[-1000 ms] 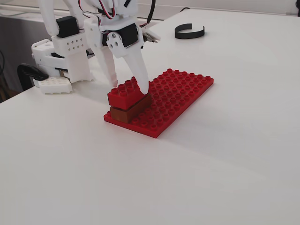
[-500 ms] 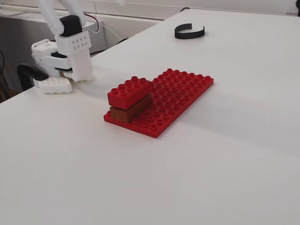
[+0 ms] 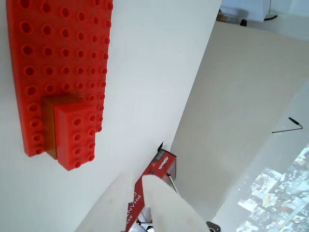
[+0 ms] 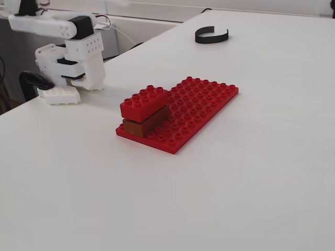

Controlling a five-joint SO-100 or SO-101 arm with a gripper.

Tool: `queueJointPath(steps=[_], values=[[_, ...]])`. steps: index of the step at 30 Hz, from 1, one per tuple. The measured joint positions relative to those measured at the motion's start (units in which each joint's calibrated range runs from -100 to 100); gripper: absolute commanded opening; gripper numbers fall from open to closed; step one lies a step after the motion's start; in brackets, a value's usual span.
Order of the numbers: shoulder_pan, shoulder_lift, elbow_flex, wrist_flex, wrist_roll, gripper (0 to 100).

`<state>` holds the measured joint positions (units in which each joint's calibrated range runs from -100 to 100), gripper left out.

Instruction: Grab the loose lego brick and stack it on top of the fixed one.

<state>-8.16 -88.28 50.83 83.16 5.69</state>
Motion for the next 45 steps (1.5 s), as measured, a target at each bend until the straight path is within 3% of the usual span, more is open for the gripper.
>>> queueJointPath(steps=[3, 14, 22, 45], values=[[-1.3, -9.0, 9.3, -1.8, -0.1, 1], [-1.9, -9.8, 32.9, -4.8, -0.5, 1], [5.3, -10.7, 41.3, -8.7, -0.6, 1], [7.3, -10.8, 42.0, -8.9, -0.6, 1]])
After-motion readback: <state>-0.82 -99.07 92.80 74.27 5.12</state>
